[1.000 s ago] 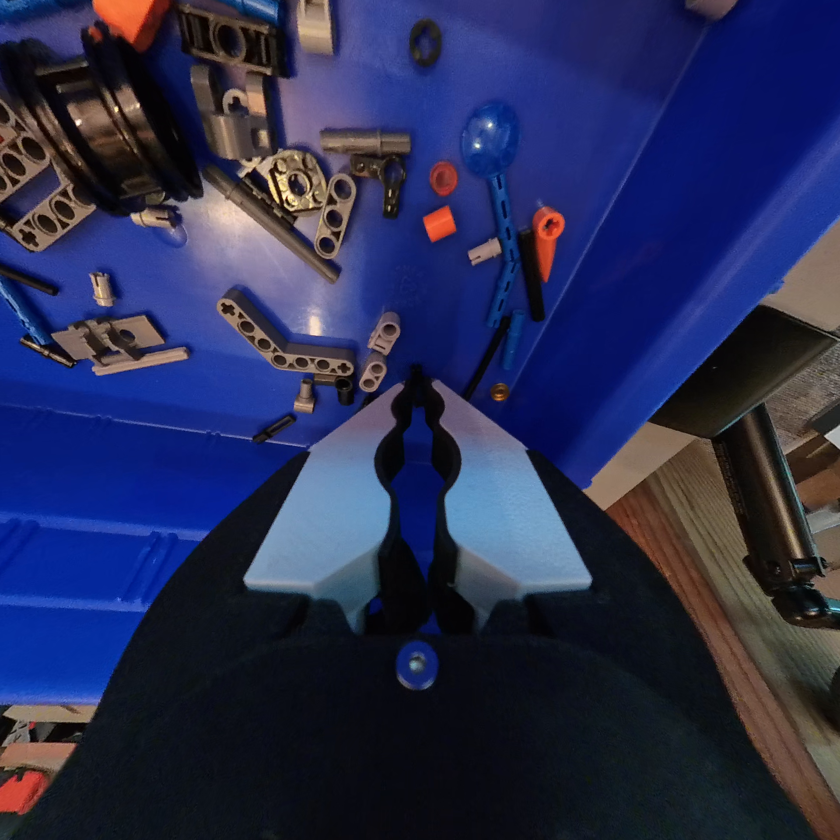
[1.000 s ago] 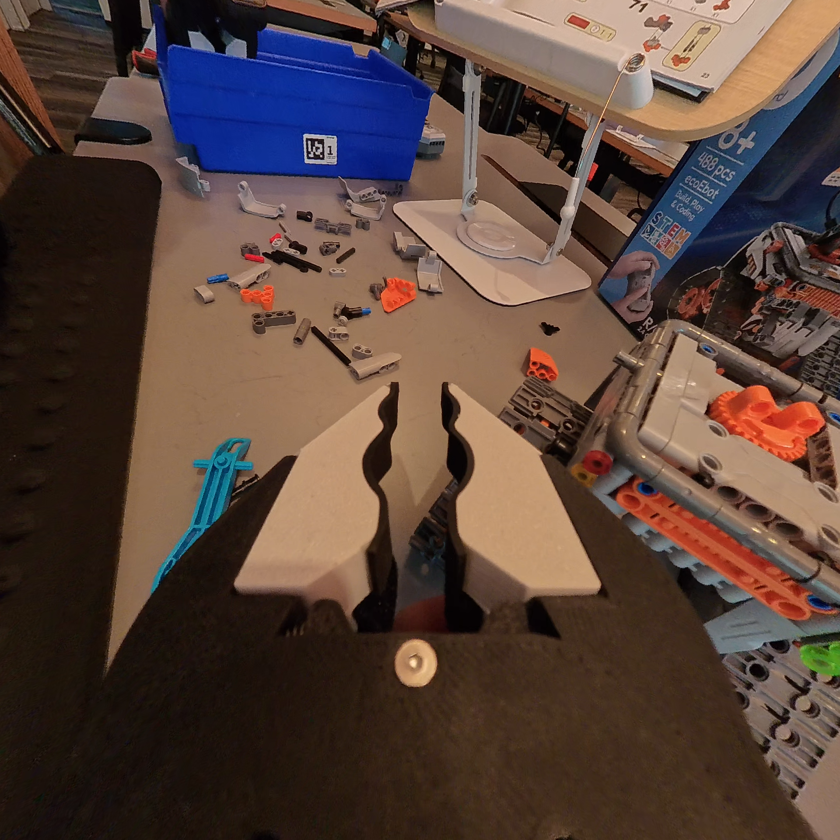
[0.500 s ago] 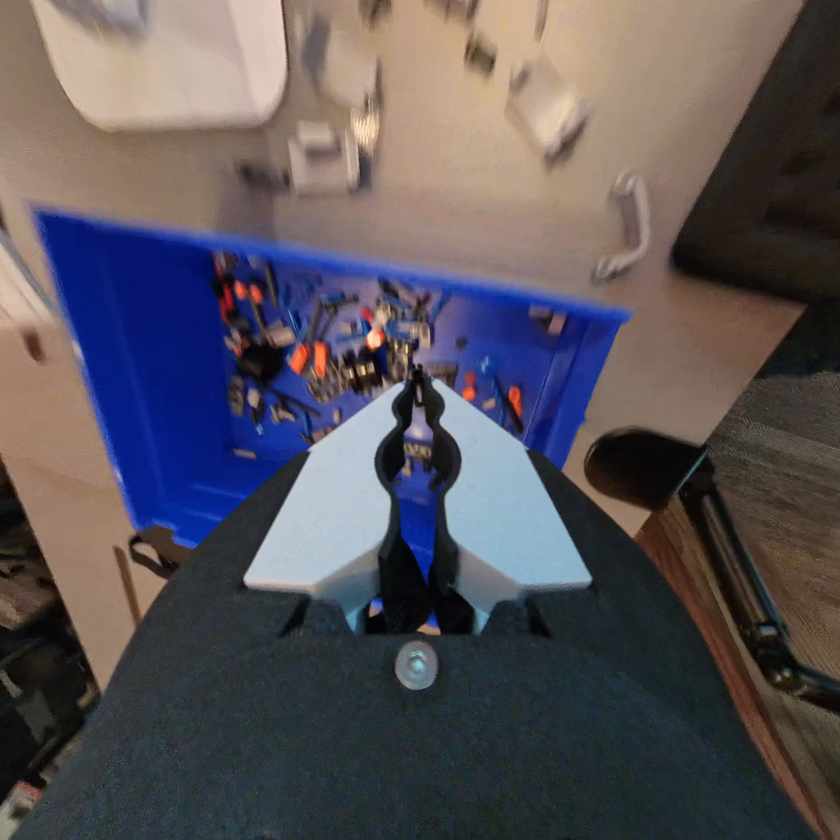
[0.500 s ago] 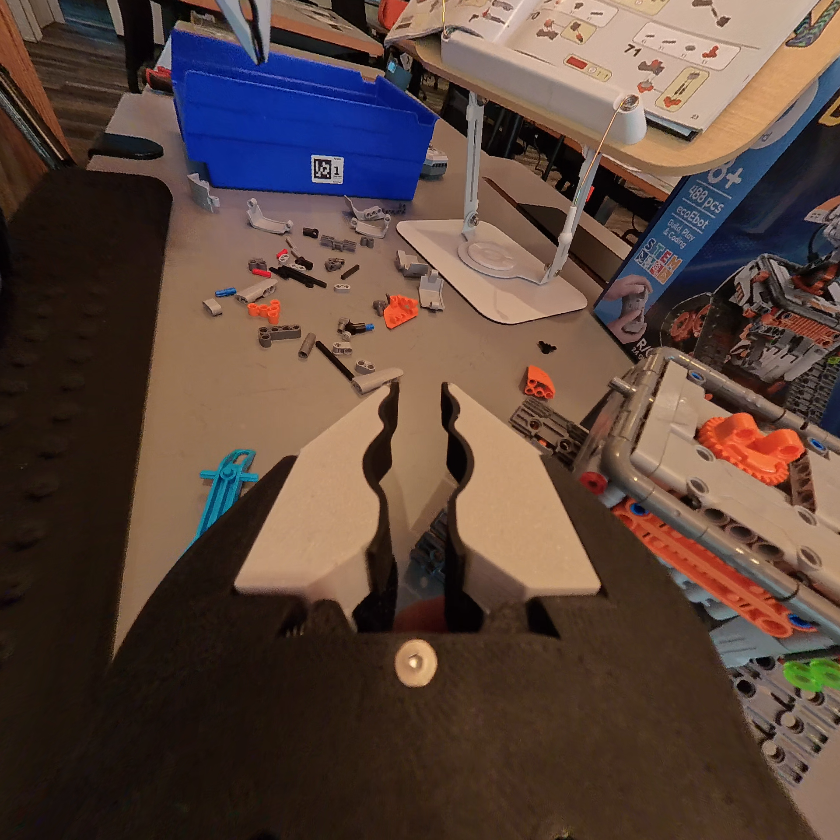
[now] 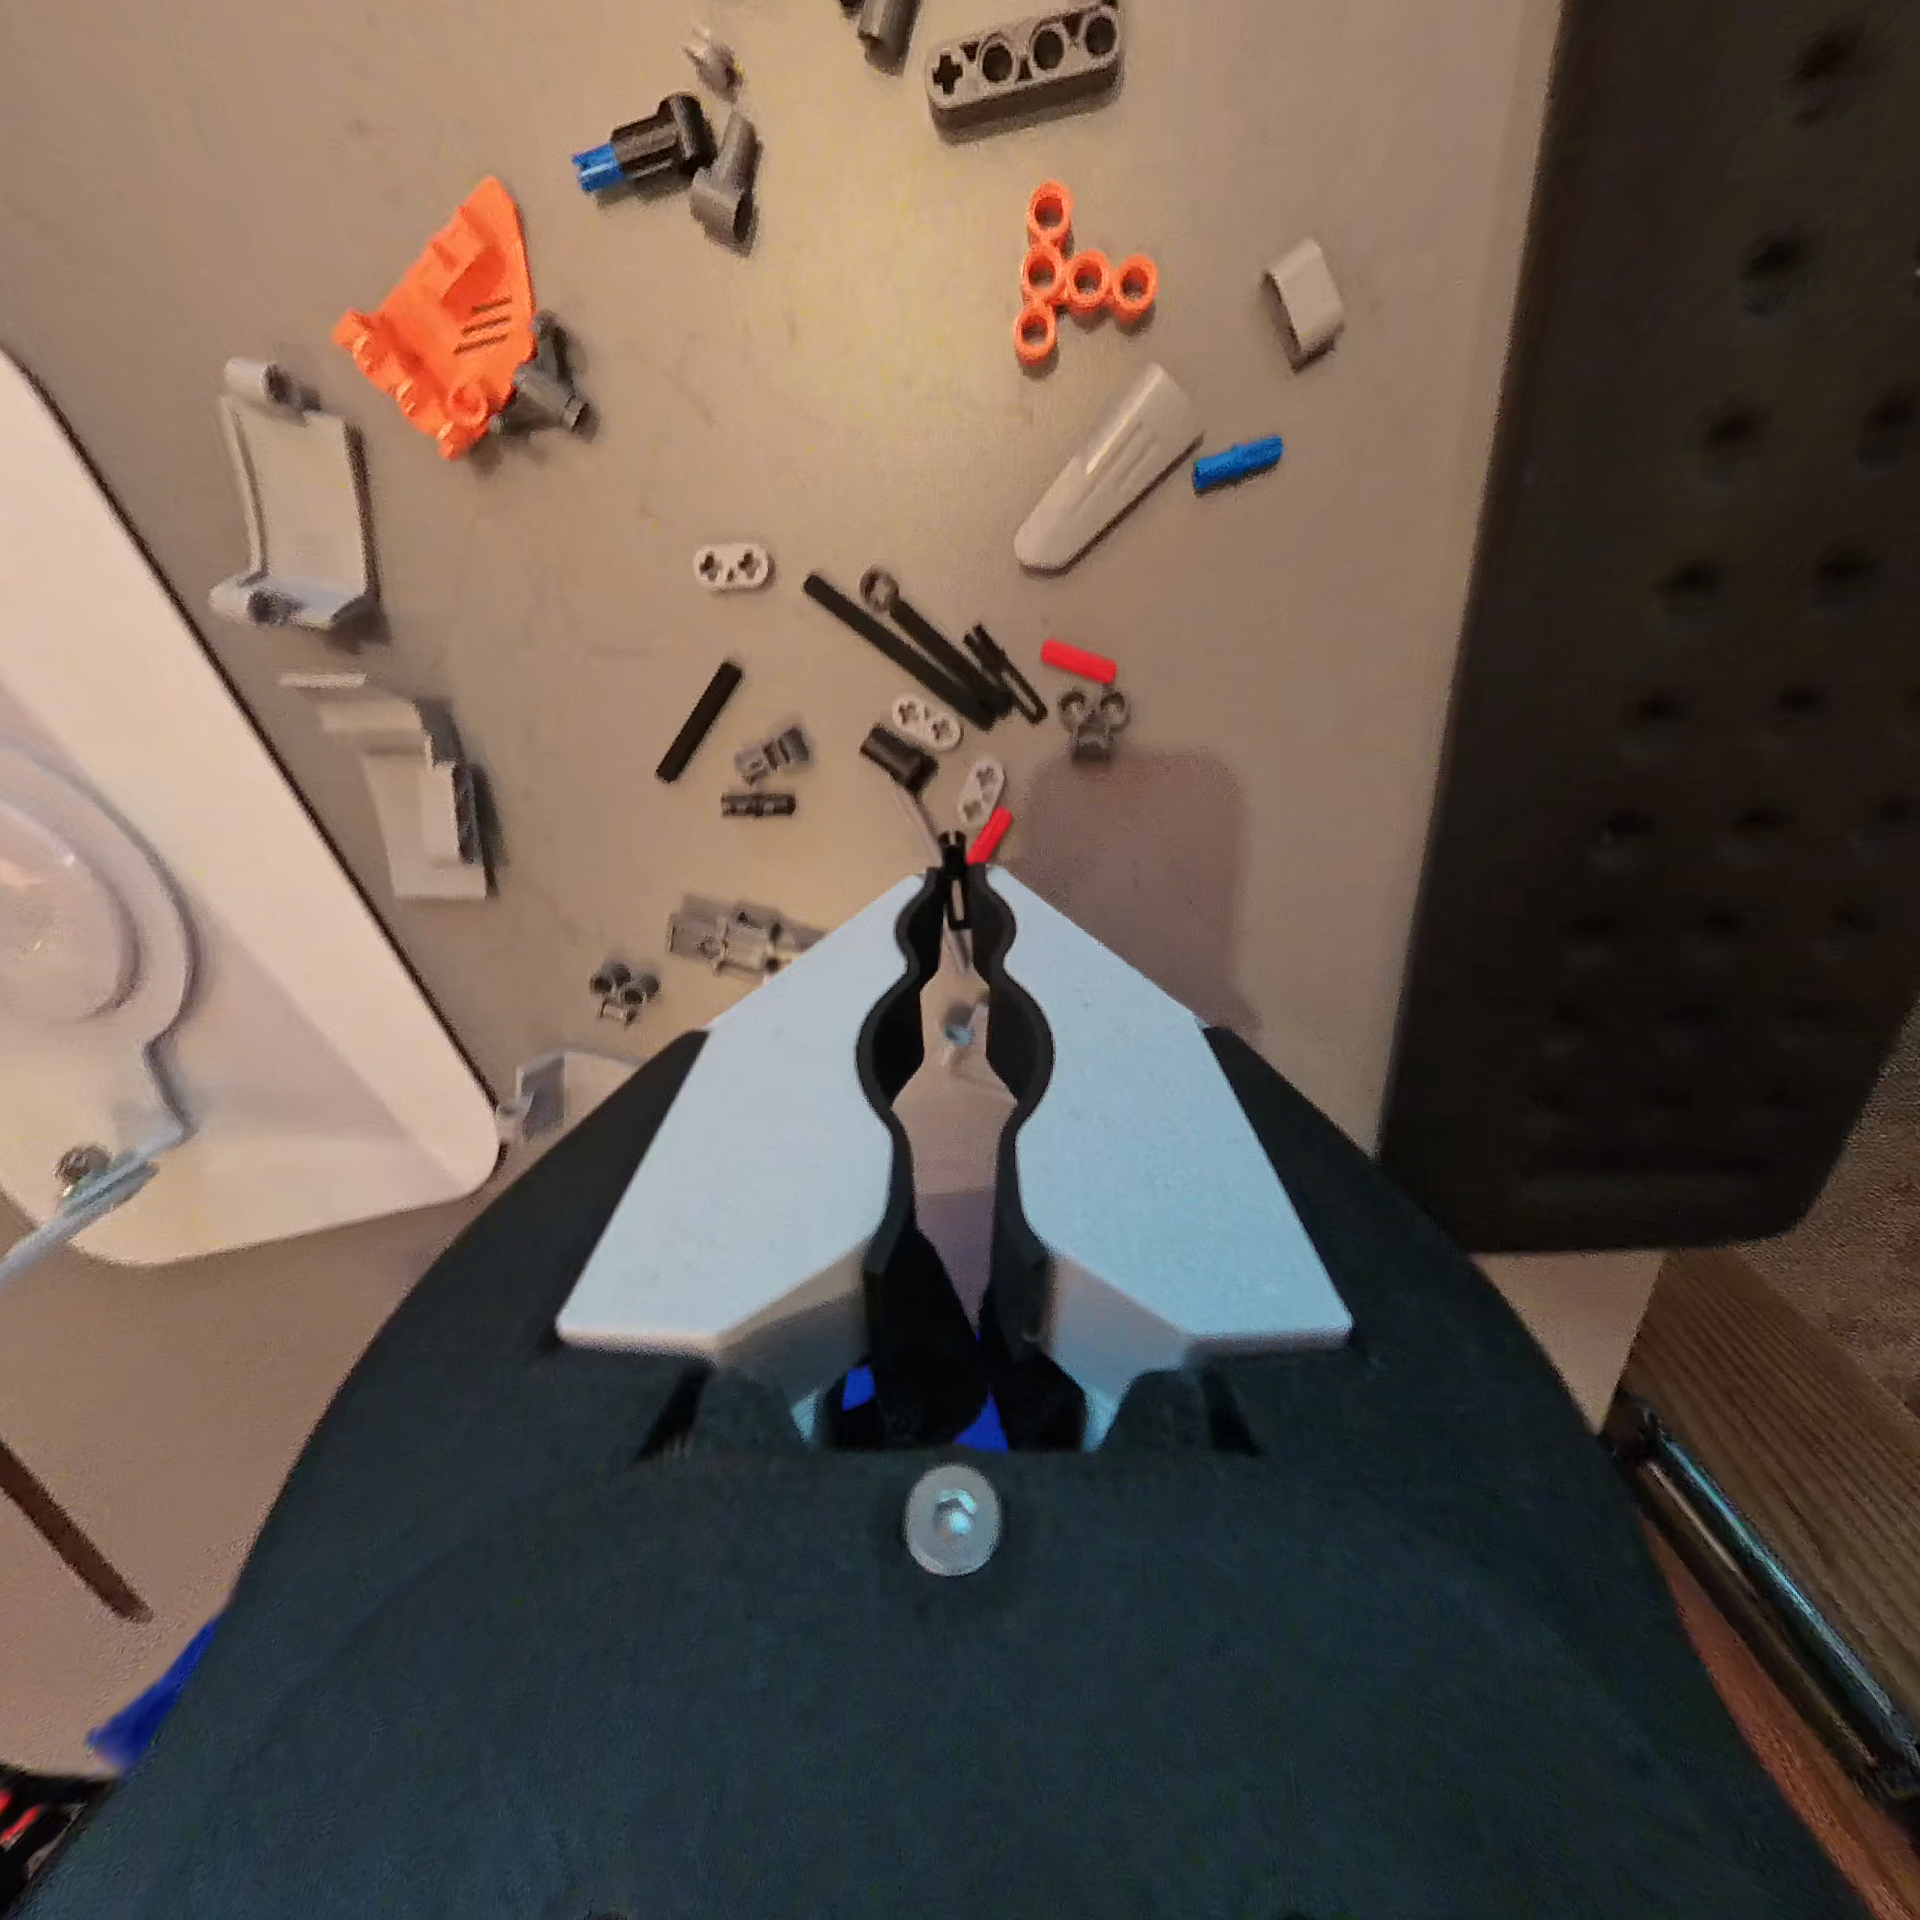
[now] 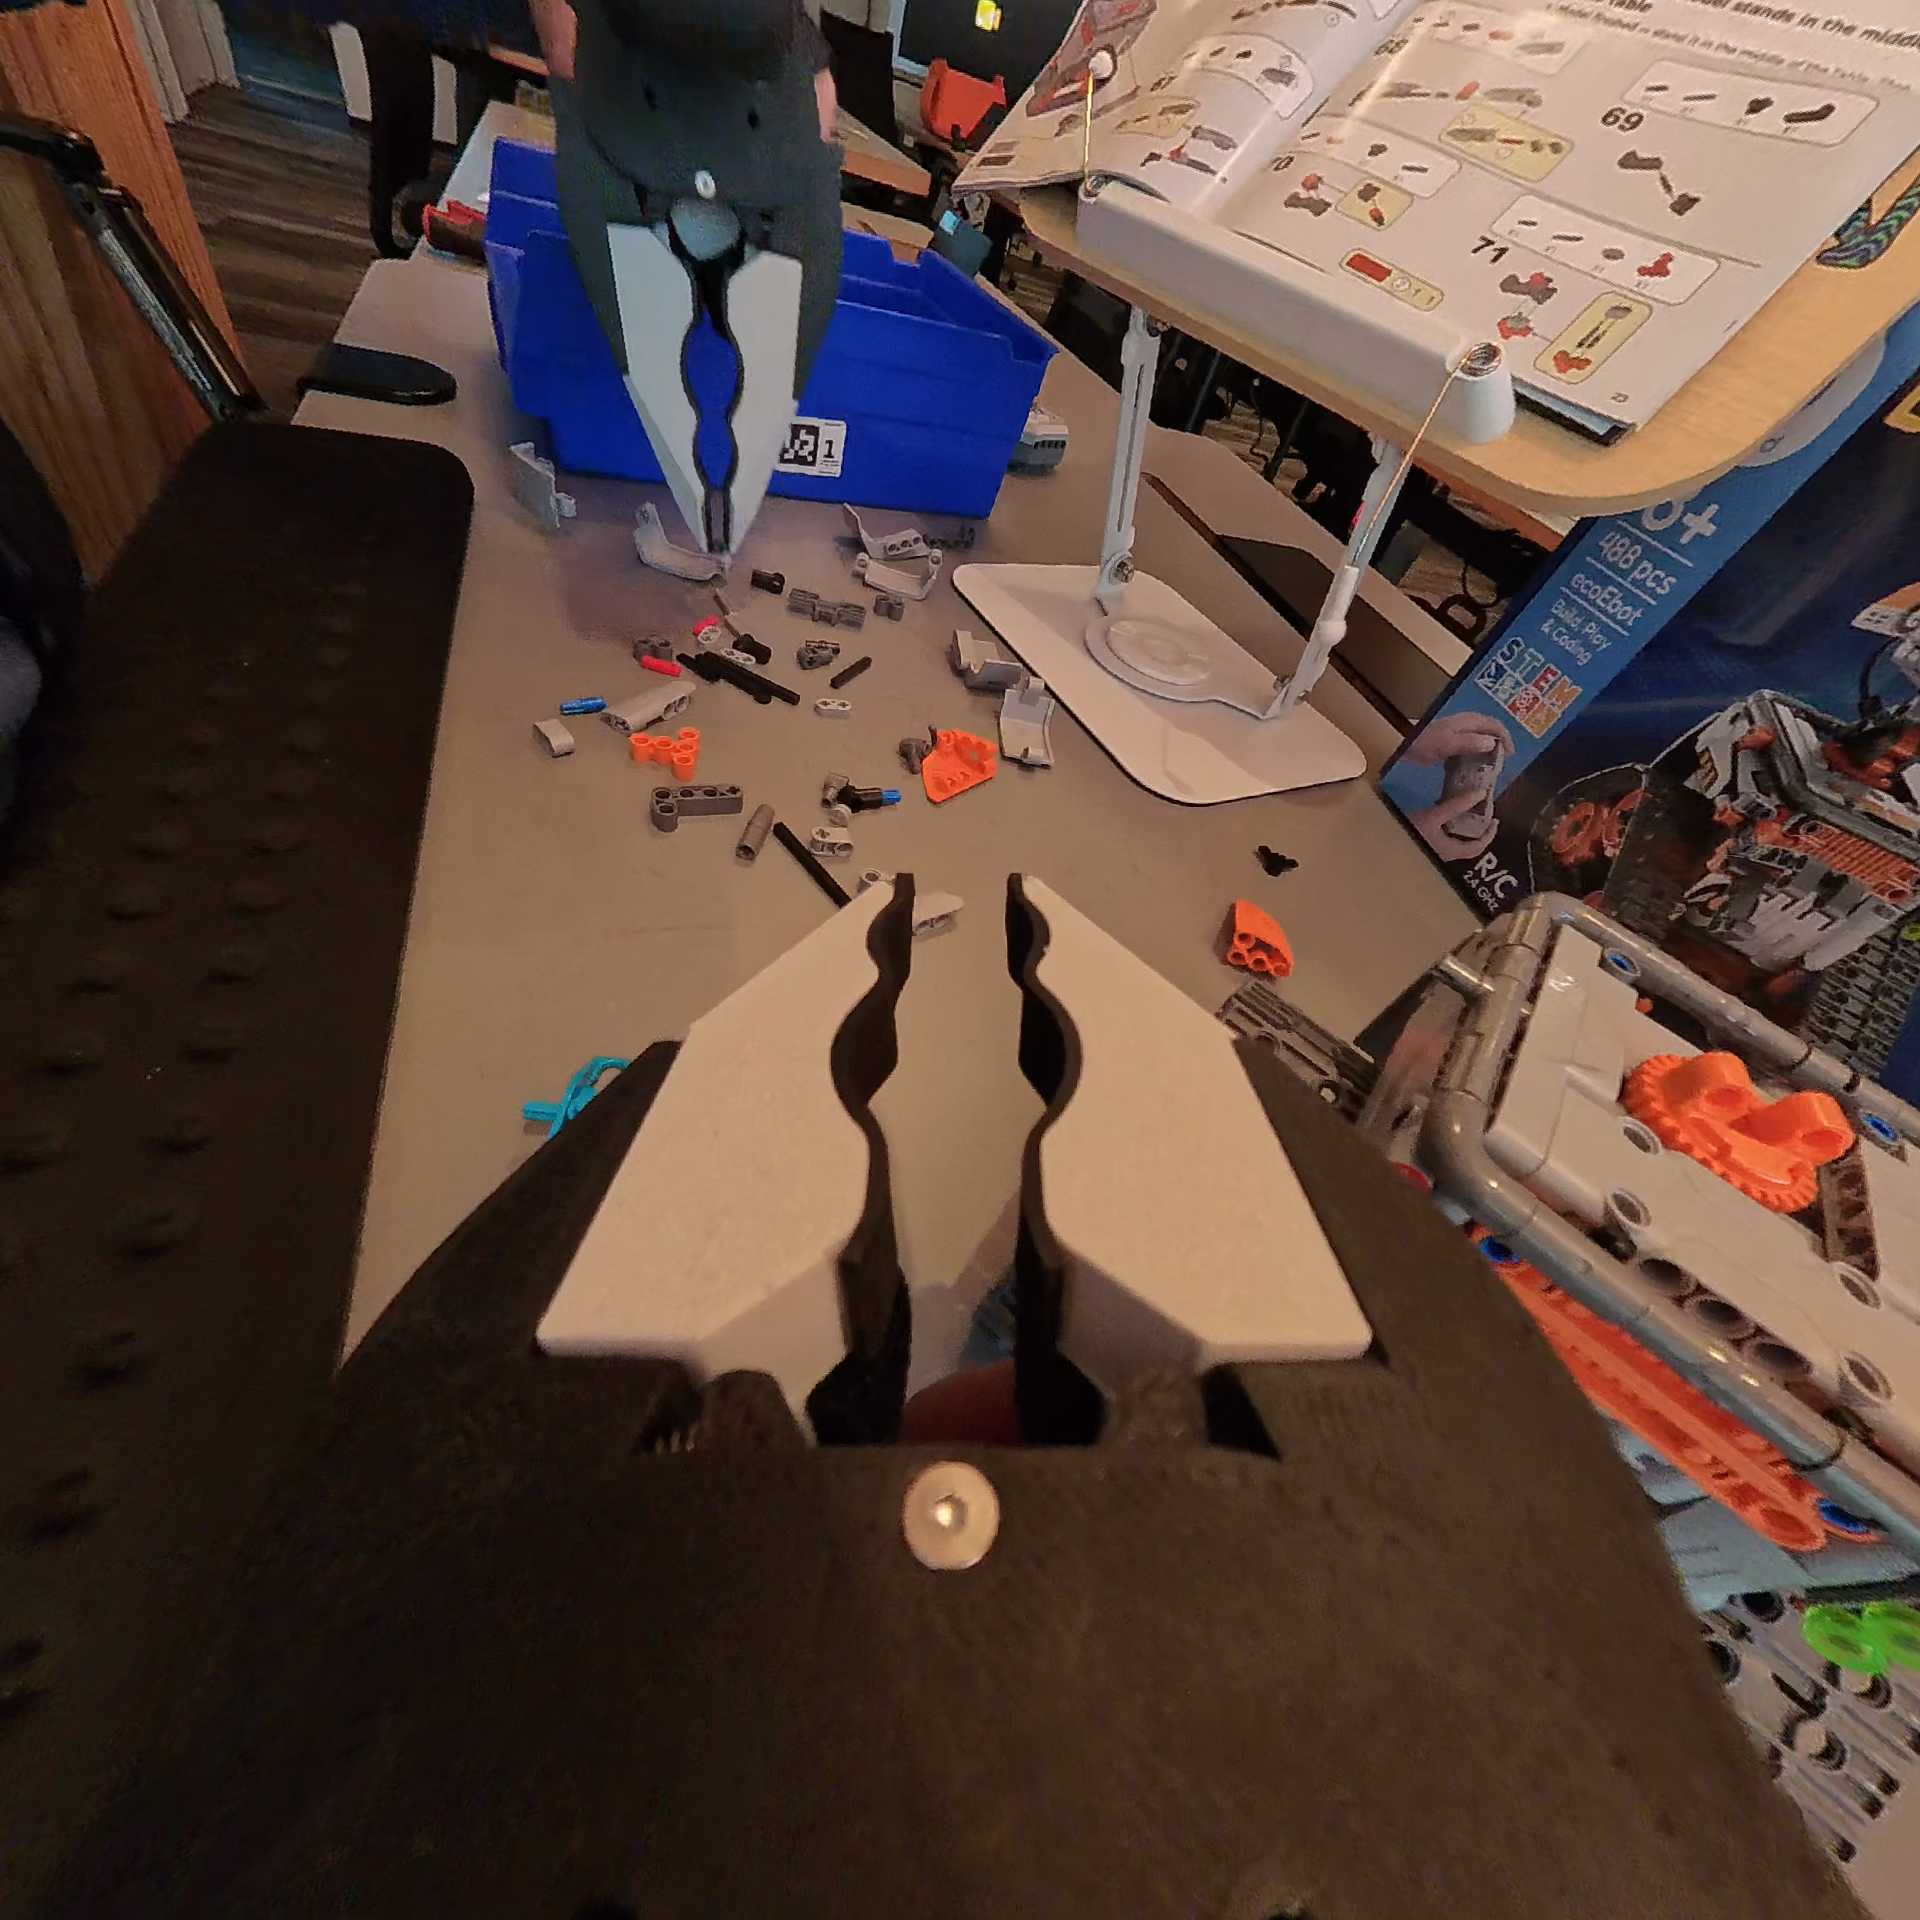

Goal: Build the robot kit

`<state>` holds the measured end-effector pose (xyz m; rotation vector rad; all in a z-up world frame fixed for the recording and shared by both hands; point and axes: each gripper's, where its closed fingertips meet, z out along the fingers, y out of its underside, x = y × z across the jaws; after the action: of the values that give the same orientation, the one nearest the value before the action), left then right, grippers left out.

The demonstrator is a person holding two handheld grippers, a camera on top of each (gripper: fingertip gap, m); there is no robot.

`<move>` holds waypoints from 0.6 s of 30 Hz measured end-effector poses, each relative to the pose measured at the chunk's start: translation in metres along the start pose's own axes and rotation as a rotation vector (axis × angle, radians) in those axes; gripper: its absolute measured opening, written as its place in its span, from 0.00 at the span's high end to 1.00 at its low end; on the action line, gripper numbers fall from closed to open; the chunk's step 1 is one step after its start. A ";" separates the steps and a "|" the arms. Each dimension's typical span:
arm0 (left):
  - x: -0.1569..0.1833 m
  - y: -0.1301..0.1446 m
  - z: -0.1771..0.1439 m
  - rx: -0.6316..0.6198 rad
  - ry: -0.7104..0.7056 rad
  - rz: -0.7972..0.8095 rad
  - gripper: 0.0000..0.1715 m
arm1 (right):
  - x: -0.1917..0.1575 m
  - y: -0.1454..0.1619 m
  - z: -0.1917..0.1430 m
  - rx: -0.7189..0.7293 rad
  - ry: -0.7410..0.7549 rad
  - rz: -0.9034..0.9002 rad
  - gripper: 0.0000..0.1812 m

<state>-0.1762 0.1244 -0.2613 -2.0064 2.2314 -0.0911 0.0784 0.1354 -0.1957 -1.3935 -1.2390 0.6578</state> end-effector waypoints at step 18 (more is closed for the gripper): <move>-0.013 0.057 -0.076 0.062 -0.215 -0.188 0.91 | 0.001 0.003 -0.001 -0.009 0.004 0.003 0.92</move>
<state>-0.2423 0.1401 -0.1928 -2.0792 1.8865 0.0345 0.0800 0.1363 -0.1981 -1.4032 -1.2380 0.6516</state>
